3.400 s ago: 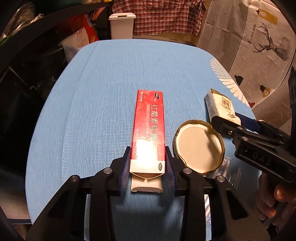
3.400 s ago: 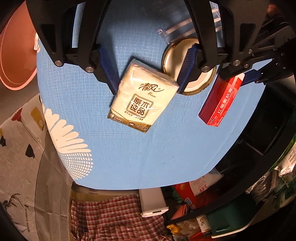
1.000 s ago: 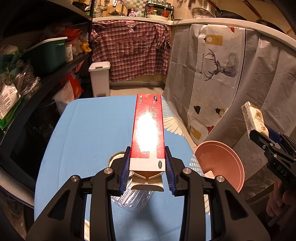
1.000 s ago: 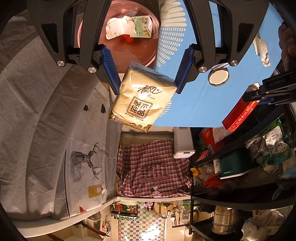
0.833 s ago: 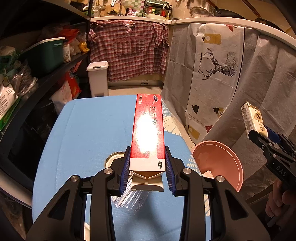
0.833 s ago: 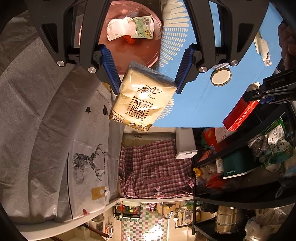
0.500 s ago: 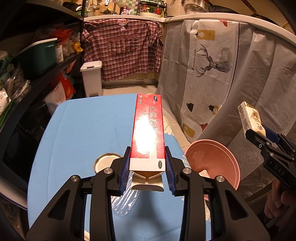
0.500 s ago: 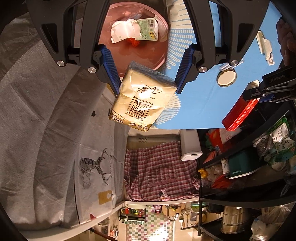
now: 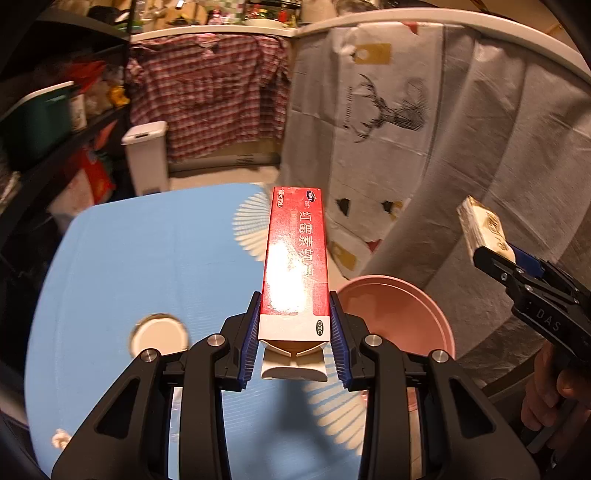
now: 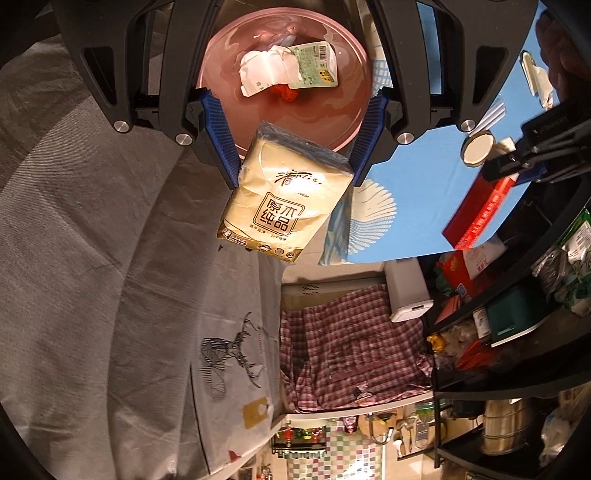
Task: Collect trash
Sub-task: 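Carry the red box and tissue pack over the pink bin with both tools, then open both grippers to drop the red box and tissue pack into the bin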
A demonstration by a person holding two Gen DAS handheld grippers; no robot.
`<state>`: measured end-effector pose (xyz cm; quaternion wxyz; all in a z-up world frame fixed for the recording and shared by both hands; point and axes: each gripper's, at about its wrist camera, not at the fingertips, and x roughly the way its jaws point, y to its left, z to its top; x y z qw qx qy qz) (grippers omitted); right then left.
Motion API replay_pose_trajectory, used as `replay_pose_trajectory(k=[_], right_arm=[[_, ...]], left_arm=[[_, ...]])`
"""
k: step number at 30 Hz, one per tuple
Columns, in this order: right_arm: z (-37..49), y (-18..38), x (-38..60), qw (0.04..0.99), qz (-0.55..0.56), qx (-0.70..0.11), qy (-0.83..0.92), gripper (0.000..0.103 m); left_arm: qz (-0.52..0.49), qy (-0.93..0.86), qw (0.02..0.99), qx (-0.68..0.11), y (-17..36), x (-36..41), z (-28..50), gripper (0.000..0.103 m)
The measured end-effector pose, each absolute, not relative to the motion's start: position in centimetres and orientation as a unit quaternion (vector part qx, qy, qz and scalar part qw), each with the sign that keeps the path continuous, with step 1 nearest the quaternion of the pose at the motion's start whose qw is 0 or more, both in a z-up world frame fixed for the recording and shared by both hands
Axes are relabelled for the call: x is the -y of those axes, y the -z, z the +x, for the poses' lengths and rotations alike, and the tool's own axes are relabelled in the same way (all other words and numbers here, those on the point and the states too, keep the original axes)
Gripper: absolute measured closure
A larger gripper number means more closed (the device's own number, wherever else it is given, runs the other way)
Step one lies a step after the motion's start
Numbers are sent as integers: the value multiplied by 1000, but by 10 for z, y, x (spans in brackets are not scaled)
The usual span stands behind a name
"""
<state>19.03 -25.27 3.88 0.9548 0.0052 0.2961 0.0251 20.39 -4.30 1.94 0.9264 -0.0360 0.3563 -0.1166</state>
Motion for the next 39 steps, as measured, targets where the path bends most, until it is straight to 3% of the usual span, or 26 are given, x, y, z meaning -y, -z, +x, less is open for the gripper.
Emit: replay_pose_trajectory(k=[28, 31, 33, 39], right_arm=[[217, -22, 284, 942, 32, -333, 8, 41], [219, -20, 284, 940, 30, -338, 14, 38], [220, -19, 285, 941, 29, -338, 17, 33], [219, -19, 286, 941, 32, -337, 15, 33]], left_arm=[[2, 193, 904, -382, 23, 124, 240, 68], [13, 188, 905, -382, 26, 126, 241, 53], [11, 188, 905, -382, 26, 124, 241, 53], [3, 180, 907, -380, 24, 114, 240, 53]])
